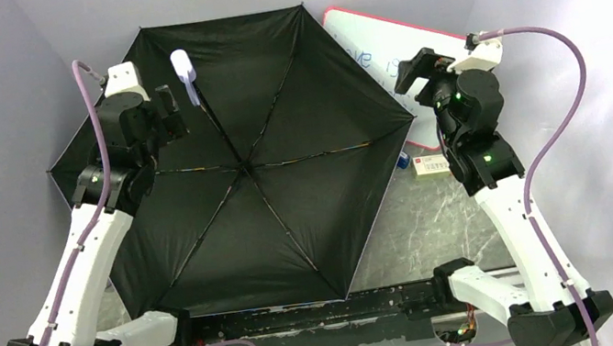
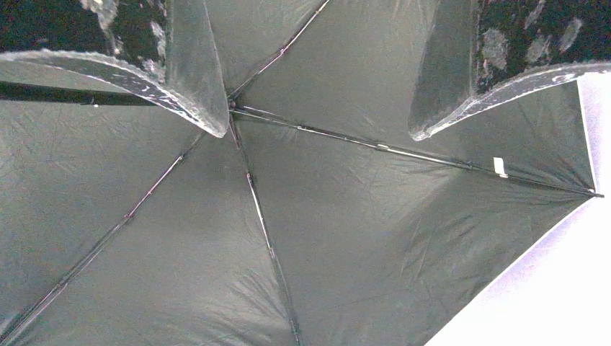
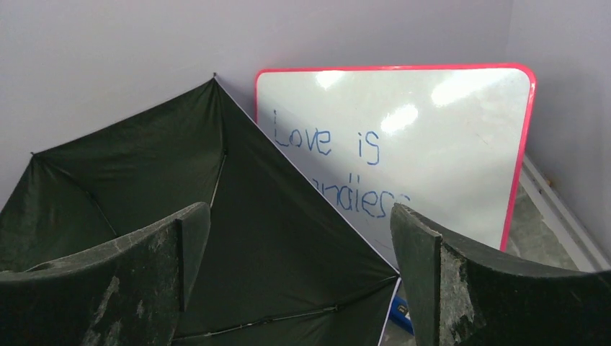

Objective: Put away the umbrella

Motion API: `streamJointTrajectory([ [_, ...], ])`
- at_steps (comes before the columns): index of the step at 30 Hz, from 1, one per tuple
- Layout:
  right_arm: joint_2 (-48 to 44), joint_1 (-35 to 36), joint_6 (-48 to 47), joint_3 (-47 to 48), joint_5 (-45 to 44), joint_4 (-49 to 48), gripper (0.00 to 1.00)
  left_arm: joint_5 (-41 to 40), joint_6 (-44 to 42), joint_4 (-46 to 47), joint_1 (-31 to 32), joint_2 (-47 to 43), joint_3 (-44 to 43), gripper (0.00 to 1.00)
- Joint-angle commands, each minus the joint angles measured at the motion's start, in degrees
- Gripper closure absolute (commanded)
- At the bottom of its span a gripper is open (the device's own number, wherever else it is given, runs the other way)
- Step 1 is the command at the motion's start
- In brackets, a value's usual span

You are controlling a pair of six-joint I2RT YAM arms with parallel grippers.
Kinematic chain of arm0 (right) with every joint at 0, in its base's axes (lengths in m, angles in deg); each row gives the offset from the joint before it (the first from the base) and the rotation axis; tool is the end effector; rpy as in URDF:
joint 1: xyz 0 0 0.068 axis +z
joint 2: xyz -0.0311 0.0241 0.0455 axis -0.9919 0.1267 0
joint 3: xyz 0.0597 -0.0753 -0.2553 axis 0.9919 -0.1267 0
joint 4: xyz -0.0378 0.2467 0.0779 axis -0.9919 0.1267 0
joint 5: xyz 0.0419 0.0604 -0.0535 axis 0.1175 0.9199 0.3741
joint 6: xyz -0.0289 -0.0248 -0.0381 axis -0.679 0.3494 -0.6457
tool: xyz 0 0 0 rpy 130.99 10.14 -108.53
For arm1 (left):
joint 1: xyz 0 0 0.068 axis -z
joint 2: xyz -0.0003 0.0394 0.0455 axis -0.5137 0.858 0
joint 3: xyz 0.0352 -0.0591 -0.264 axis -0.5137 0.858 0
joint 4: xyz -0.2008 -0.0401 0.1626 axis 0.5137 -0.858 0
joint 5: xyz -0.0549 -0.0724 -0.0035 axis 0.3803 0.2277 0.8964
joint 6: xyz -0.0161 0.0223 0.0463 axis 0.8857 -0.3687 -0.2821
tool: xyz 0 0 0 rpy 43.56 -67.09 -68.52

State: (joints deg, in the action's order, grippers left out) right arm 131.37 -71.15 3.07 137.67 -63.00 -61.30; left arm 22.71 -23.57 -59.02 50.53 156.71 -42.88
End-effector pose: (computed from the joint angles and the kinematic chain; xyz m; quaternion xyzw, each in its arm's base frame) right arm 0.2085 0.0320 0.4356 0.1506 0.6935 0.0822 0.6998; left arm 0.2336 -0.0657 0.4322 -0.0970 0.7974 0.0268 0.5950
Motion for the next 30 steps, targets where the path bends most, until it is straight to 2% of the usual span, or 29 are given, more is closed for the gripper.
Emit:
streamJointTrajectory([
  [1, -2.2, -0.5, -0.3, -0.6, 2.3, -2.6, 0.00, -1.1, 0.8, -1.1, 0.4, -0.5, -2.2, 0.03],
  [13, -0.8, -0.5, 1.5, 0.5, 2.7, -0.8, 0.00, -3.6, 2.5, -3.3, 0.4, 0.5, -3.2, 0.03],
  [22, 4.2, -0.6, 4.9, 1.8, 20.1, -1.6, 0.00, -4.4, 4.5, -4.5, 0.4, 2.0, -3.9, 0.03],
  [30, 9.1, 0.6, 7.9, -2.7, 38.8, -10.5, 0.01, -3.0, 4.4, -3.1, 0.4, 1.8, -2.8, 0.03],
])
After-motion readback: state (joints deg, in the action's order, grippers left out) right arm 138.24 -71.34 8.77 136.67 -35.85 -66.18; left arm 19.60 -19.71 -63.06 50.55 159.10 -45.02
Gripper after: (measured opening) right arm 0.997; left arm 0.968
